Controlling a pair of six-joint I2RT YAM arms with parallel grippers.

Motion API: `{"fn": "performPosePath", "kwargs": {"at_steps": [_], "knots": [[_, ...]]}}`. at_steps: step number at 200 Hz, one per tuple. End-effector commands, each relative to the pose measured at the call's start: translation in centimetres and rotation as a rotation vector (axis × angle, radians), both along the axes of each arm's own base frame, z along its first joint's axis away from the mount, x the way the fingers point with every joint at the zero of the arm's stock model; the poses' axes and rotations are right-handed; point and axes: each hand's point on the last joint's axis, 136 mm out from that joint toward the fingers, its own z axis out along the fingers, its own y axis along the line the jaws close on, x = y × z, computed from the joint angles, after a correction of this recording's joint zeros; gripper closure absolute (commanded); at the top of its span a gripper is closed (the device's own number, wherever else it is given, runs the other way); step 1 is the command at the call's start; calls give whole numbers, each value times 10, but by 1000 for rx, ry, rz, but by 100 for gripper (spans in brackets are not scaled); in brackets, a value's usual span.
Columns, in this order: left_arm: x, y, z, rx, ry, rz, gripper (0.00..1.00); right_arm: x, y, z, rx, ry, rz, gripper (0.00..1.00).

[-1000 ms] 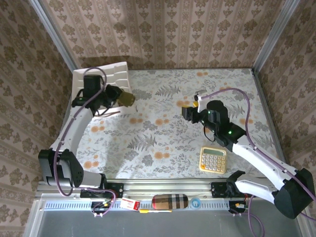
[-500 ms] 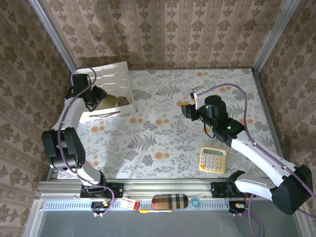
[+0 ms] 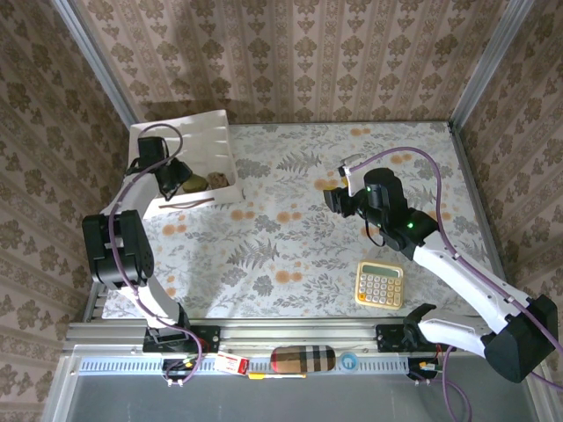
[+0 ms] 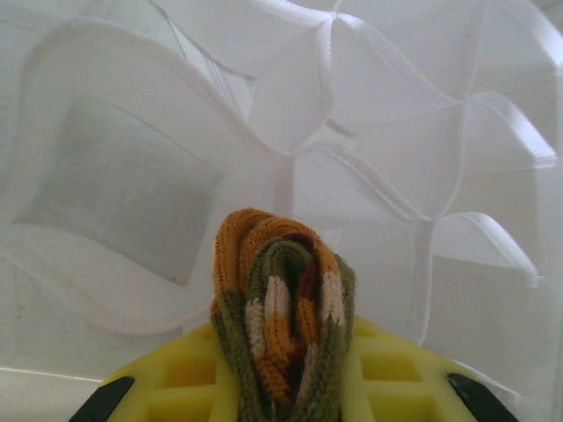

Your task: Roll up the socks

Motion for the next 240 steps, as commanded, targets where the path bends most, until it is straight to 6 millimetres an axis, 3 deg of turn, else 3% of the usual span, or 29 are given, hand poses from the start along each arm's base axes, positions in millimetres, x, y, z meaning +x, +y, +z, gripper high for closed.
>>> {"fn": "performPosePath", "kwargs": {"at_steps": [1, 44, 89, 119, 136, 158, 185, 208, 219, 231, 235, 240], "knots": [[0, -3, 4, 120, -50, -54, 100, -7, 5, 19, 9, -40, 46, 47], [-3, -19, -9, 289, -104, -66, 100, -15, 17, 41, -16, -209, 132, 43], [-13, -17, -11, 506, -164, -40, 100, -7, 16, 50, -33, -223, 107, 41], [-16, -19, -20, 534, -151, -66, 97, -4, 19, 50, -6, -208, 104, 41], [-18, -25, -22, 540, -156, -92, 81, -3, 21, 49, -1, -203, 107, 41], [-24, -32, -10, 524, -189, -96, 66, -3, 23, 48, -8, -196, 119, 40], [-33, -35, 22, 504, -201, -68, 38, -6, 30, 56, 9, -182, 157, 34], [-43, -33, 55, 464, -193, -25, 26, -16, 40, 75, 74, -191, 221, 31], [-48, -34, 72, 435, -201, -19, 23, -20, 42, 84, 115, -200, 235, 27], [-57, -36, 87, 394, -206, -9, 11, -21, 41, 91, 145, -195, 225, 21], [-60, -37, 93, 378, -212, -12, 5, -21, 39, 93, 153, -188, 211, 16], [-63, -40, 99, 351, -224, -21, 0, -20, 36, 93, 158, -172, 191, 3]]}}
